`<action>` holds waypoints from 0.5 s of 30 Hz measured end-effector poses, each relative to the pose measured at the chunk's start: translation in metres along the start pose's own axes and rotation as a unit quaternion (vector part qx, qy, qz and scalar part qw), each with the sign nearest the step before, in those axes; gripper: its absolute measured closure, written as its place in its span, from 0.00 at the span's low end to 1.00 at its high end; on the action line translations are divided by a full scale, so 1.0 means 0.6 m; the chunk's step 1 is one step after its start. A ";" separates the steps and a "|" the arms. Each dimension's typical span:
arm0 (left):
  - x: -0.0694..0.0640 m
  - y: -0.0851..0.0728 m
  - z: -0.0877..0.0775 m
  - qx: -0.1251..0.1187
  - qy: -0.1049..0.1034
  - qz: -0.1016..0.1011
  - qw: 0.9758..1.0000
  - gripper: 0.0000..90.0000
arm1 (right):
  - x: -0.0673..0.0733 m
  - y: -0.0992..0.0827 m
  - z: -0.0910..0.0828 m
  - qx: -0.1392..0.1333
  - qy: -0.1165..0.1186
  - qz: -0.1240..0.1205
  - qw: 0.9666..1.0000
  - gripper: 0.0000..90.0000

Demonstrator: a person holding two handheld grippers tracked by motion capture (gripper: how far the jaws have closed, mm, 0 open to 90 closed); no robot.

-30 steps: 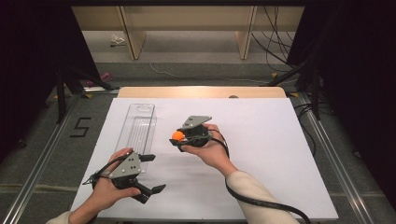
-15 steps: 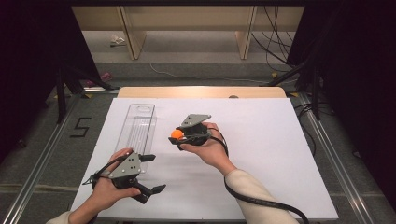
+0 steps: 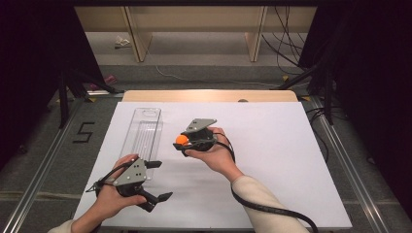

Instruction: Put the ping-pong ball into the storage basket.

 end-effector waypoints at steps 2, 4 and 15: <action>0.000 0.000 0.000 0.000 0.000 0.000 1.000 0.01 | 0.000 0.001 0.000 0.000 0.000 0.000 1.000 0.57; 0.000 0.000 0.000 0.000 0.001 0.000 1.000 0.01 | 0.000 0.002 0.000 -0.001 -0.001 0.001 1.000 0.57; 0.000 0.000 0.000 0.002 0.000 0.000 1.000 0.01 | -0.001 0.009 0.004 -0.004 -0.001 0.000 1.000 0.57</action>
Point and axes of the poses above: each handheld gripper's, and its own axes: z roughly forward along the jaws, y roughly out of its top, x roughly to its left, the point moved 1 cm from there along z, roughly forward along the jaws, and after that the axes turned 7 degrees about -y, right-handed, at the moved point
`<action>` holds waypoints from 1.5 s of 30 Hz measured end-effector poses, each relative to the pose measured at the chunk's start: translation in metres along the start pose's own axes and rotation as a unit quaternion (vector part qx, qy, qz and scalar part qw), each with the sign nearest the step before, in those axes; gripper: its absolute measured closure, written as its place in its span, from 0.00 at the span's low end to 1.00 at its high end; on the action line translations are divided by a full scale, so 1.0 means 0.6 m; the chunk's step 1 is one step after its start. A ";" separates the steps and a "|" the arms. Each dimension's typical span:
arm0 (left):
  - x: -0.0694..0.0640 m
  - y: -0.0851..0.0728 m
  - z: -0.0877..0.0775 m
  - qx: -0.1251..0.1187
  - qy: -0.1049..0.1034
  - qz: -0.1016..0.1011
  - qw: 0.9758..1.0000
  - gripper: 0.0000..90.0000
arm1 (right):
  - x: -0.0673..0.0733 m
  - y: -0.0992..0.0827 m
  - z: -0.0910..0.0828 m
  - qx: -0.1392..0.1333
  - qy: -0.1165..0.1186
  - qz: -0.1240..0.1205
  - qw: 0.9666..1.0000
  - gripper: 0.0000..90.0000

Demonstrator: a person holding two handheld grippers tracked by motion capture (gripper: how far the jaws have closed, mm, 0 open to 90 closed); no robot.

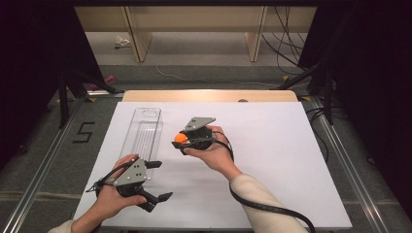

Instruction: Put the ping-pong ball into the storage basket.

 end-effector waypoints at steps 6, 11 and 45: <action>0.000 0.000 0.000 0.000 0.000 0.001 1.000 0.01 | 0.001 0.003 0.002 -0.001 -0.001 0.000 1.000 0.57; 0.000 0.000 0.001 0.000 0.000 0.001 1.000 0.02 | 0.002 0.008 0.003 -0.002 -0.001 -0.001 1.000 0.57; 0.000 0.000 0.000 0.003 0.000 0.003 1.000 0.02 | 0.007 0.024 0.020 -0.002 0.002 -0.004 1.000 0.57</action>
Point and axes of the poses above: each handheld gripper's, and its own axes: z roughly forward along the jaws, y roughly out of its top, x roughly to its left, the point moved 1 cm from there along z, roughly forward along the jaws, and after that the axes turned 7 degrees about -y, right-handed, at the moved point
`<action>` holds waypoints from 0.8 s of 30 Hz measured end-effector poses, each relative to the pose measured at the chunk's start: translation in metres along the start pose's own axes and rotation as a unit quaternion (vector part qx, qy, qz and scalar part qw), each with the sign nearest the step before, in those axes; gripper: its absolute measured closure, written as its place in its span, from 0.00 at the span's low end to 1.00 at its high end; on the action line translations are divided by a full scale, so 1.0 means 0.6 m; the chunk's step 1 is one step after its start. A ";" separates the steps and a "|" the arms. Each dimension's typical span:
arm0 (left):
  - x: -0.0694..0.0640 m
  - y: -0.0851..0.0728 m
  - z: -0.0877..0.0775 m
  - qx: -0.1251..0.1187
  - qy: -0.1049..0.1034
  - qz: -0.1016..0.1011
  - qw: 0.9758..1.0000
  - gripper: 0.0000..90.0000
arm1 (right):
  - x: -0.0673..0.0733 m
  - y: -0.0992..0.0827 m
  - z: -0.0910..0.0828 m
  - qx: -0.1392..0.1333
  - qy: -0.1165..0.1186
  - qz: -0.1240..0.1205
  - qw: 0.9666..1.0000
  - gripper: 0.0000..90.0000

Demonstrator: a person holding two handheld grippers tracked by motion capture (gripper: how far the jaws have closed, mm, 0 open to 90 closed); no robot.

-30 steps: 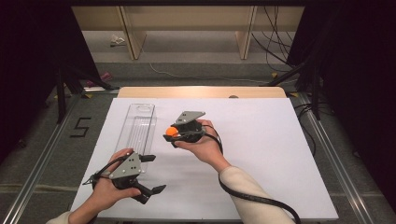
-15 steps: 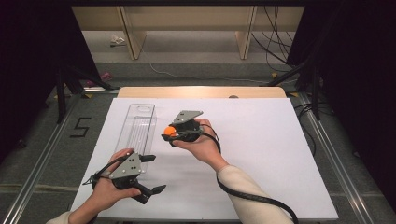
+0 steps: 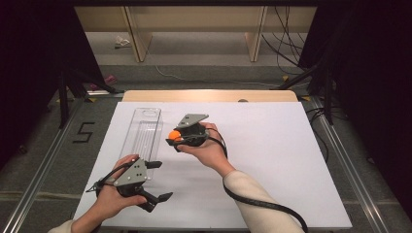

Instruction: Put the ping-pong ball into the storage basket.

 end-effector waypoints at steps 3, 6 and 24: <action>0.000 0.000 0.000 0.000 0.000 0.000 1.000 0.02 | 0.000 0.001 0.002 0.000 0.000 0.000 1.000 0.57; 0.000 0.000 0.000 0.000 0.000 0.000 1.000 0.02 | 0.000 0.002 0.003 0.000 0.000 0.000 1.000 0.57; 0.000 0.000 0.001 0.001 0.000 0.000 1.000 0.02 | 0.003 0.016 0.012 -0.002 0.003 -0.002 1.000 0.57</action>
Point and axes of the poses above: each handheld gripper's, and its own axes: z roughly forward along the jaws, y roughly out of its top, x roughly to its left, the point moved 1 cm from there along z, roughly forward along the jaws, and after that the axes turned 7 degrees about -y, right-handed, at the moved point
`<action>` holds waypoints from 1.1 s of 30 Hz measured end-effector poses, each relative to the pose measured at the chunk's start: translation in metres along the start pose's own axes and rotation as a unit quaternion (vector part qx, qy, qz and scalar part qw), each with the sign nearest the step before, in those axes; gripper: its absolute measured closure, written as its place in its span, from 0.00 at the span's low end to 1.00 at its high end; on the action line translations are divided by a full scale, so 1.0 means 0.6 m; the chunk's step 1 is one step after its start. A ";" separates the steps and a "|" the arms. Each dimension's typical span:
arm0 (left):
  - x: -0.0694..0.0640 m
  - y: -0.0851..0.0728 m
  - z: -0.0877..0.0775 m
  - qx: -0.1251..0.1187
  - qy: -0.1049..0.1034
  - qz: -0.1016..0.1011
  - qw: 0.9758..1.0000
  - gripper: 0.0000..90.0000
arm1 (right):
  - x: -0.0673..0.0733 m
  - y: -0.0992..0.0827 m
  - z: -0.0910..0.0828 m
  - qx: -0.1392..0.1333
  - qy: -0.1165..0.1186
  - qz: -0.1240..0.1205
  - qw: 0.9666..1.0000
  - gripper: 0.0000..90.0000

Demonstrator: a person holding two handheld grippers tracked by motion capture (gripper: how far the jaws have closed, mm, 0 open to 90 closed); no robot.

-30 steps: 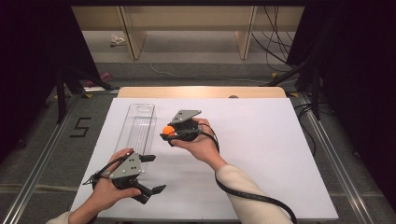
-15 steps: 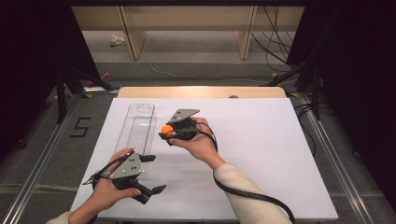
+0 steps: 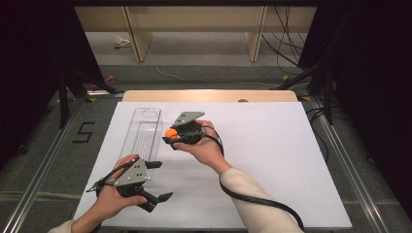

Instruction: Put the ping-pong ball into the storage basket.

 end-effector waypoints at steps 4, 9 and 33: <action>0.000 0.000 0.000 0.000 0.000 0.001 1.000 0.02 | 0.002 0.003 0.004 0.001 0.003 -0.001 1.000 0.57; 0.000 0.000 0.000 0.000 0.000 0.001 1.000 0.02 | 0.004 0.007 0.008 0.001 0.004 -0.002 1.000 0.57; -0.001 0.000 0.000 0.001 -0.001 0.002 1.000 0.02 | 0.008 0.019 0.021 0.001 0.007 -0.005 1.000 0.57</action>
Point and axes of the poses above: each handheld gripper's, and its own axes: z roughly forward along the jaws, y roughly out of its top, x roughly to its left, the point moved 1 cm from there along z, roughly forward along the jaws, and after that the axes turned 7 degrees about -y, right-handed, at the moved point
